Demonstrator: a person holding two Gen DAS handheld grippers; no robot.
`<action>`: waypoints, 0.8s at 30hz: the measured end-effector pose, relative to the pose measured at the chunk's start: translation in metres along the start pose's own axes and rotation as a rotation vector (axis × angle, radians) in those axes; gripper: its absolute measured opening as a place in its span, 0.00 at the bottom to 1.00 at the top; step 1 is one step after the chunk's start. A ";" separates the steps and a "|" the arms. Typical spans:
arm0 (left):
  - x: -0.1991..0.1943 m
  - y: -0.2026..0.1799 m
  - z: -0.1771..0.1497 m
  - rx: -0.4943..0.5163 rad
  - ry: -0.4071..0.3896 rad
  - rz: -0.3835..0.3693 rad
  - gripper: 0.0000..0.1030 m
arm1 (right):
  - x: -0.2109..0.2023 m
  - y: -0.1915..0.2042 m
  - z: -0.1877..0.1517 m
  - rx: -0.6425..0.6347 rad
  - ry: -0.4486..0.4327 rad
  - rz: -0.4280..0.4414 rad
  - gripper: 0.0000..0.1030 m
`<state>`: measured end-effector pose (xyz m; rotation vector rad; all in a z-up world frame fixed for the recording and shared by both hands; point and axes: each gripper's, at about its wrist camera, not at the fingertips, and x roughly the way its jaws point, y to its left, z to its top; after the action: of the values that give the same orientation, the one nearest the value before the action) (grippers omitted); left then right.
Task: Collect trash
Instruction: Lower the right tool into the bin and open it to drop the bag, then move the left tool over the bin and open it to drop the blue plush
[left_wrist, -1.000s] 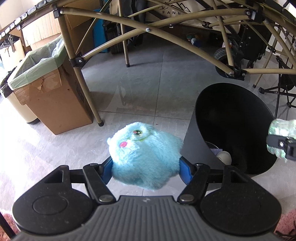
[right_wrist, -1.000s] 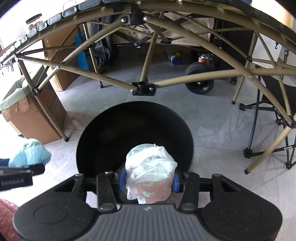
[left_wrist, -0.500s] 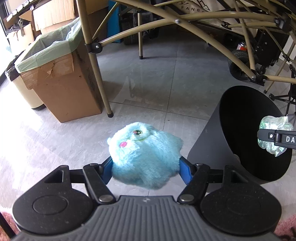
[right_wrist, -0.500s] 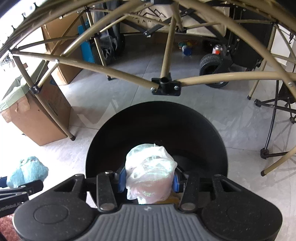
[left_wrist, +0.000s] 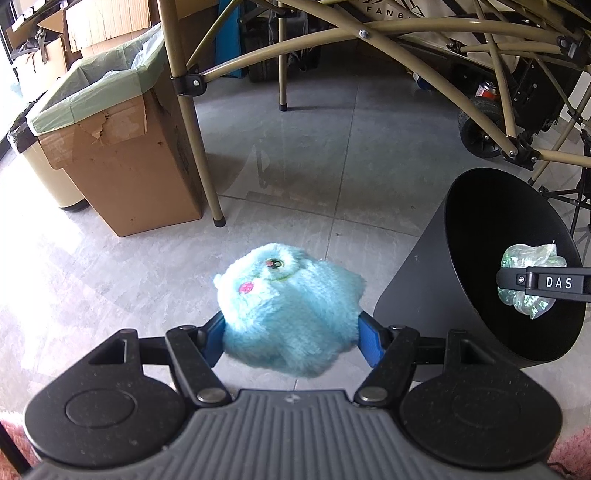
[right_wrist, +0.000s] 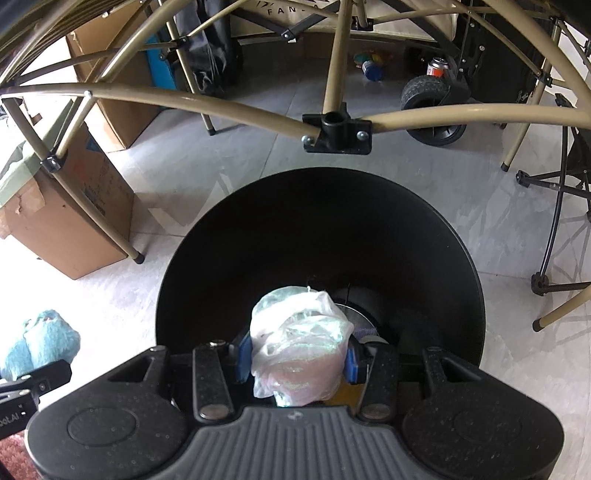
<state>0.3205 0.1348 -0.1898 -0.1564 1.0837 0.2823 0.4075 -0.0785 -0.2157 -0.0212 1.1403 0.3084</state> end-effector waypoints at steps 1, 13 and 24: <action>0.000 0.000 0.000 0.001 0.001 -0.001 0.68 | 0.000 0.000 0.000 0.000 0.000 0.002 0.44; 0.003 -0.001 -0.001 0.005 0.006 0.005 0.68 | 0.000 0.003 0.003 -0.015 0.000 -0.043 1.00; 0.003 -0.001 0.000 0.005 0.006 0.009 0.68 | -0.002 0.002 0.003 -0.027 0.001 -0.048 1.00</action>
<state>0.3220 0.1342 -0.1931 -0.1480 1.0913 0.2871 0.4093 -0.0765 -0.2122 -0.0728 1.1350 0.2807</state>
